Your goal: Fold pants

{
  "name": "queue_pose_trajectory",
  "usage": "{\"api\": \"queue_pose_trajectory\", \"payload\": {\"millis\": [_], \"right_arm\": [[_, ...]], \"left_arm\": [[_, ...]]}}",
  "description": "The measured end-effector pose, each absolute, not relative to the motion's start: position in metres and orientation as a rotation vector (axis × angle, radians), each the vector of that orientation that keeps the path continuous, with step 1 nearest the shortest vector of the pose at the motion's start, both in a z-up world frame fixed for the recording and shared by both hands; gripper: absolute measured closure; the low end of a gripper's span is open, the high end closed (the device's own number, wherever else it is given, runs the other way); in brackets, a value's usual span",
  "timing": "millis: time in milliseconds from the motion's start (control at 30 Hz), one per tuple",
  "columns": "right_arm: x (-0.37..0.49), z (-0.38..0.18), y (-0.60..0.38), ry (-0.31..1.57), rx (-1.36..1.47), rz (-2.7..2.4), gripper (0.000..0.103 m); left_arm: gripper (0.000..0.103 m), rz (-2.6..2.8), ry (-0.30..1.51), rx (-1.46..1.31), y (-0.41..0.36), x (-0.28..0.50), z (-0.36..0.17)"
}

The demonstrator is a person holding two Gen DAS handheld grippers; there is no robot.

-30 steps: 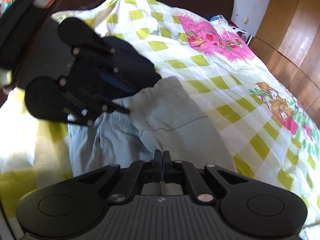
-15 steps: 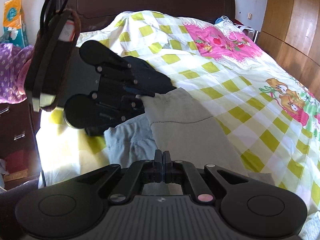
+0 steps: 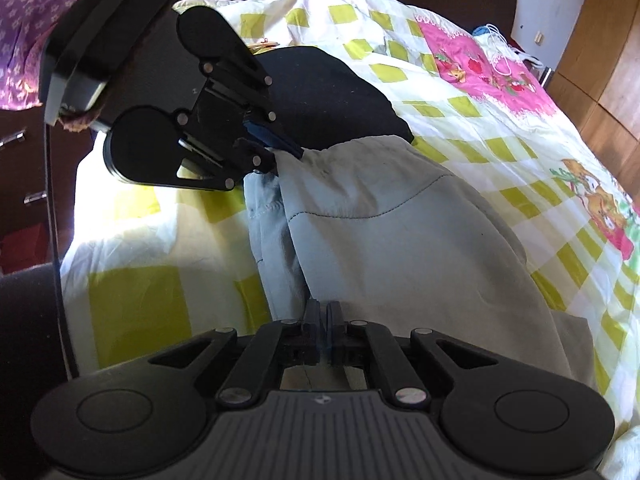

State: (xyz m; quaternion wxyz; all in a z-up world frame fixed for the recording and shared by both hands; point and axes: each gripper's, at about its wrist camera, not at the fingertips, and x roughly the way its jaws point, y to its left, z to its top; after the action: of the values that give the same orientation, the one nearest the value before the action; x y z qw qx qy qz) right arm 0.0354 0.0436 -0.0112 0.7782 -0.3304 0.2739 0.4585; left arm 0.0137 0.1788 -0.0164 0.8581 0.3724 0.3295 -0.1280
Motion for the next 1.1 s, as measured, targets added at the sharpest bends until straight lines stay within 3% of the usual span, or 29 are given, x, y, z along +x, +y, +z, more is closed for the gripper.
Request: {"api": "queue_pose_trajectory", "payload": {"millis": [167,400,500,633,667,800,867,1100], "right_arm": [[0.035,-0.007,0.046,0.623,-0.687,0.983,0.086],[0.018,0.002,0.035,0.501,-0.769,0.959,0.086],[0.025,-0.003,0.027,0.556,-0.76,0.966,0.081],[0.019,-0.016,0.024,0.531,-0.842,0.976,0.063],[0.019,-0.018,0.024,0.529,-0.845,0.97,0.063],[0.02,-0.025,0.028,0.512,-0.875,0.931,0.064],[0.022,-0.022,0.028,0.534,-0.867,0.902,0.085],[0.012,-0.016,0.022,0.605,-0.802,0.944,0.085]], "left_arm": [[0.093,-0.264,0.678,0.778,0.179,0.01,-0.01],[0.093,-0.261,0.699,0.761,0.178,0.004,-0.017],[0.093,-0.258,0.694,0.749,0.179,0.005,-0.016],[0.093,-0.252,0.691,0.732,0.182,0.006,-0.012],[0.093,-0.253,0.69,0.734,0.182,0.005,-0.011],[0.093,-0.254,0.686,0.732,0.181,0.004,-0.011],[0.093,-0.253,0.682,0.73,0.18,0.004,-0.01],[0.093,-0.272,0.722,0.745,0.18,-0.001,-0.018]]}}
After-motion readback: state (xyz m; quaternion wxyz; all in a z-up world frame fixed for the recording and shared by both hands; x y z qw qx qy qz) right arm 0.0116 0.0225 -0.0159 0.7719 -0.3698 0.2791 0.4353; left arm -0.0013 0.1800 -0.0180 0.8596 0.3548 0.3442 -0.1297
